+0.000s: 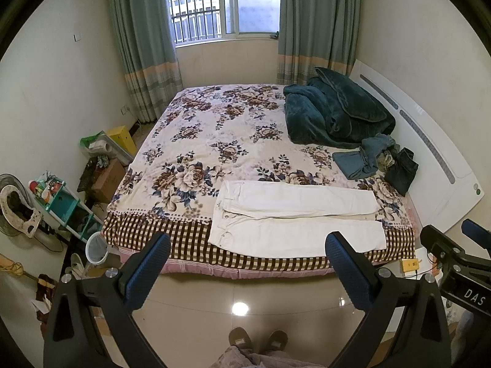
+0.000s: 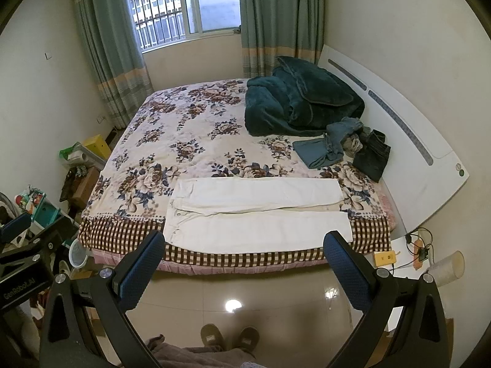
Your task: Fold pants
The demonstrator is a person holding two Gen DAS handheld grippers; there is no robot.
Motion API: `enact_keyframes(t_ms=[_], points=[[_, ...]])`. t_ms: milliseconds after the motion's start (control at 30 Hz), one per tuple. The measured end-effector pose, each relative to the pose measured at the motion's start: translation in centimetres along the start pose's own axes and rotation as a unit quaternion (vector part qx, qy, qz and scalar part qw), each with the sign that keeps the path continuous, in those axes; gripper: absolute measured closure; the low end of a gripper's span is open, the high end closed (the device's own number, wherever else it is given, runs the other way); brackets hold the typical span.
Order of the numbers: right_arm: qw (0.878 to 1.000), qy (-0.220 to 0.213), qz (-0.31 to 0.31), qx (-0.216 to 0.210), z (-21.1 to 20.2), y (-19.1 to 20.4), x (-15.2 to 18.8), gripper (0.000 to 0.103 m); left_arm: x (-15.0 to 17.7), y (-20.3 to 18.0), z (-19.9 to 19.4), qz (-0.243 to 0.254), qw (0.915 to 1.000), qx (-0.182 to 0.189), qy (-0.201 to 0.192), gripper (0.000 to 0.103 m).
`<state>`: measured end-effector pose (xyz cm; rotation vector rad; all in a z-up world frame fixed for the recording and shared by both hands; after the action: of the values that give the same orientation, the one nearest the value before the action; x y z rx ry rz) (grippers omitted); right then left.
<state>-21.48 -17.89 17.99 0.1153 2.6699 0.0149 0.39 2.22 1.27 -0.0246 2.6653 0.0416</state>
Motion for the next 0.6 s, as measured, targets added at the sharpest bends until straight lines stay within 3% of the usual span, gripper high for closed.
enact_keyframes(t_ms=[400, 600], points=[[1.000, 0.002, 0.006, -0.002, 0.3, 0.3, 0.0, 0.000, 0.0, 0.3, 0.1, -0.002, 1.0000, 0.001, 0.000, 0.000], [0.999, 0.024, 0.047, 0.002, 5.4, -1.8, -1.7, 0.000, -1.5, -0.6, 2.9, -0.036, 0.9989, -0.029, -0.006, 0.000]])
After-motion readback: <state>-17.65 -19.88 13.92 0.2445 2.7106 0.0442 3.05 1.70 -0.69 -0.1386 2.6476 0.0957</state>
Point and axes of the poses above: each gripper's, at about its wrist camera, not at the fingertips, and z roughly the way its jaws point, y to its left, x to its underside, the point moved 1 cm from there along z, roughly the way its jaws point, and after that the axes turned 13 degrees about y, right-handed, at the moved point
